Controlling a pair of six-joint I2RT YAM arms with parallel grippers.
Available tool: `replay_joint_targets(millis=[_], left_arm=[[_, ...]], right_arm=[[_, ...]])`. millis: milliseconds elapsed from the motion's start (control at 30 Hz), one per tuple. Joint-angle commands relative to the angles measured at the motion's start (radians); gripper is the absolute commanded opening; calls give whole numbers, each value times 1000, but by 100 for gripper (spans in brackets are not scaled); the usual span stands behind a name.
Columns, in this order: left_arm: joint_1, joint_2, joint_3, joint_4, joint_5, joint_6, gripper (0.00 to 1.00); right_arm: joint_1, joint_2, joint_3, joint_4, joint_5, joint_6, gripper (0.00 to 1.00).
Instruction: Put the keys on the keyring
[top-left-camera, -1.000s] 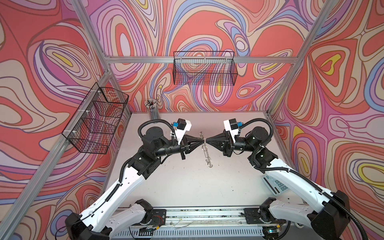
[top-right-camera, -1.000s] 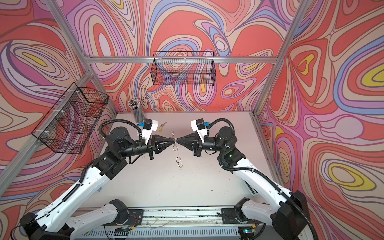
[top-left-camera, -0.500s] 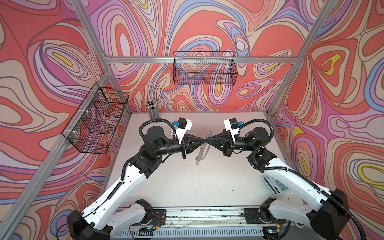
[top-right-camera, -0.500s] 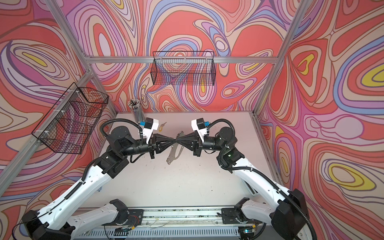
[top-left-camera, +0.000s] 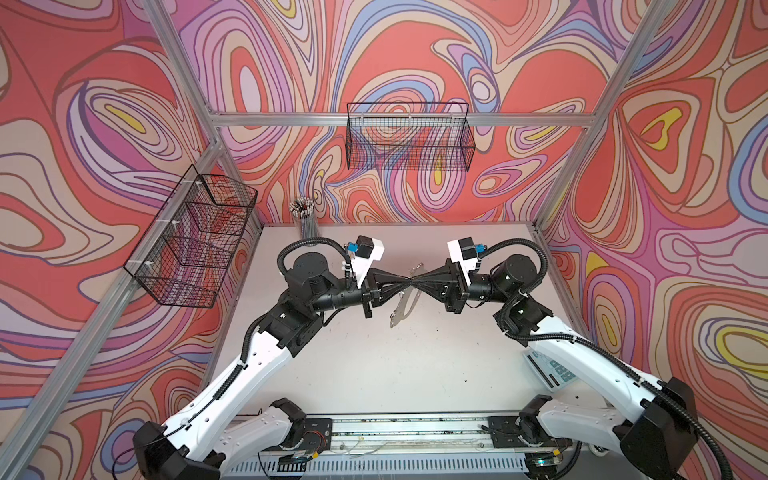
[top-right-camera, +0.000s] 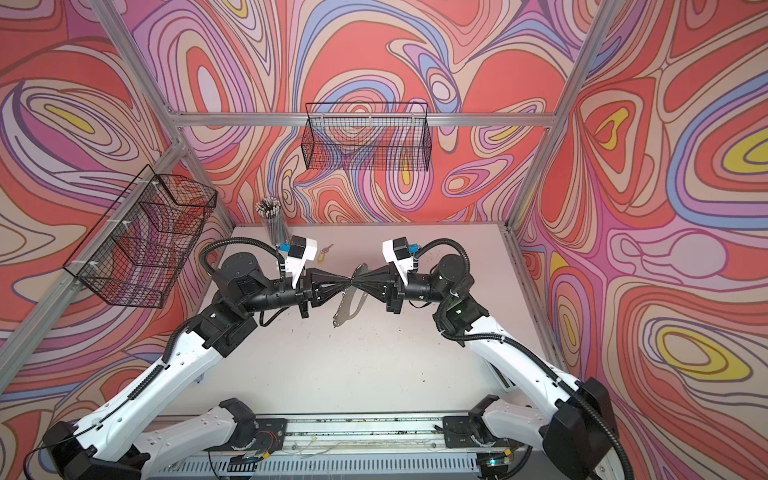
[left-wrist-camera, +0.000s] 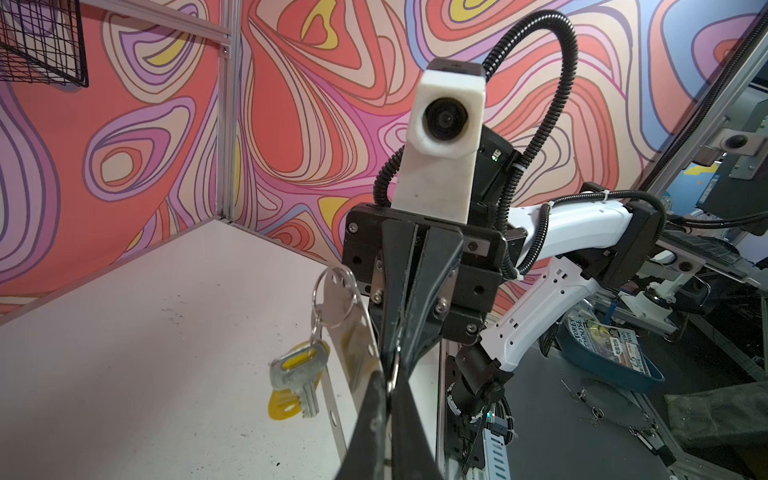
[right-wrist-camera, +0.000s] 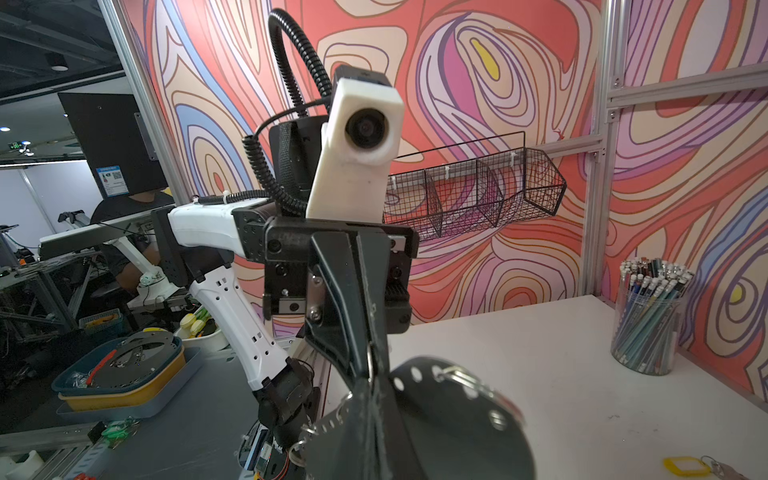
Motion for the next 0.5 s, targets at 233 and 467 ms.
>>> replay_joint_targets(millis=[233,467], left_arm=[[-6,-45,-11,-9,-61,34,0],[-7,-52,-16,-13,-64,35,0]], right_arm=[[6,-78,-69,-9,153,-23,30],[-4,-97,-82,-13,213,-9,33]])
